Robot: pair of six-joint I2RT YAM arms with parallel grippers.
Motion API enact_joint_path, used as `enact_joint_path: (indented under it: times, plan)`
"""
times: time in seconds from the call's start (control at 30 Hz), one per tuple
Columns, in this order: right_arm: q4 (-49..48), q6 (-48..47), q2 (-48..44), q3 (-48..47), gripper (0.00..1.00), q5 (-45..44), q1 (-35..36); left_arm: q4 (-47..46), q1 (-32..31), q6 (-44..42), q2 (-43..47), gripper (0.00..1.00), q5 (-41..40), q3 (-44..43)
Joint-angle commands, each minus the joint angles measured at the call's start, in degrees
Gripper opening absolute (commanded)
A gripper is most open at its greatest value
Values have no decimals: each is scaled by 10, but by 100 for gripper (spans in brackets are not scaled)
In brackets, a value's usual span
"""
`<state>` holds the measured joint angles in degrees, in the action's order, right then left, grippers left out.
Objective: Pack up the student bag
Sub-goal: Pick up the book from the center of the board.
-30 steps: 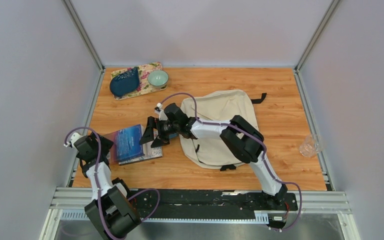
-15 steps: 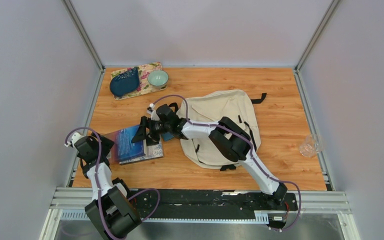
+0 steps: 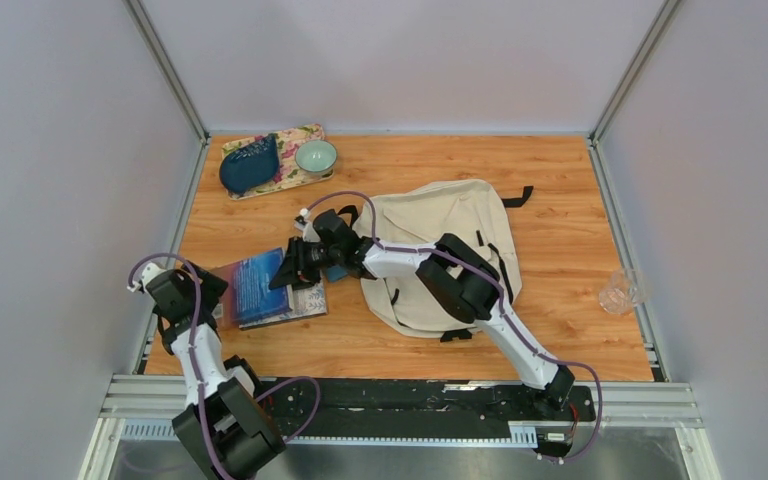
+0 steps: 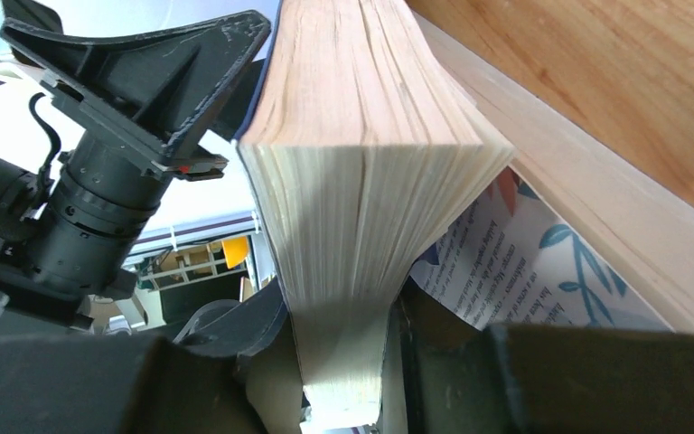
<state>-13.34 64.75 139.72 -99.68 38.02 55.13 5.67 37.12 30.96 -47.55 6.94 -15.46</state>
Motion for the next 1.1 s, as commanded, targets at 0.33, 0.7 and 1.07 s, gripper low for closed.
enact_joint_path:
  times: [0.33,0.7,1.07]
  plan:
    - [-299,102,-139,104,0,50,-49,248,-6,-58,80,86,47,-247]
    - [-242,36,-280,236,0,20,-100,269,-6,-70,99,86,102,-281]
    - [3,-124,-503,338,0,-110,-145,243,-6,-33,105,86,200,-278]
